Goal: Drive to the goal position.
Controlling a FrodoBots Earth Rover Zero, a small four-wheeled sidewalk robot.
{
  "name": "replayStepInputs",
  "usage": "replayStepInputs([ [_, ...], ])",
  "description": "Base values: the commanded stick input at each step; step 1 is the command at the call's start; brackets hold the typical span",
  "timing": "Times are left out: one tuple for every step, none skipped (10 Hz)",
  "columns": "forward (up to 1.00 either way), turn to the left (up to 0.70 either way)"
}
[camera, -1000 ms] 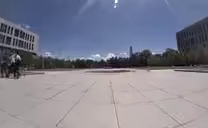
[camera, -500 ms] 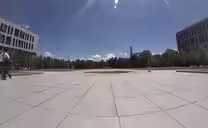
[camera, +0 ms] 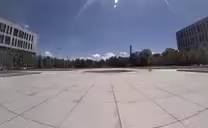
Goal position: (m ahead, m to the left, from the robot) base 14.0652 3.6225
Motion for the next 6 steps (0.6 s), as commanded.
replayStepInputs([
  [0.70, 0.00],
  [0.69, 0.00],
  [0.68, 0.00],
  [0.62, 0.00],
  [0.58, 0.00],
  [0.56, 0.00],
])
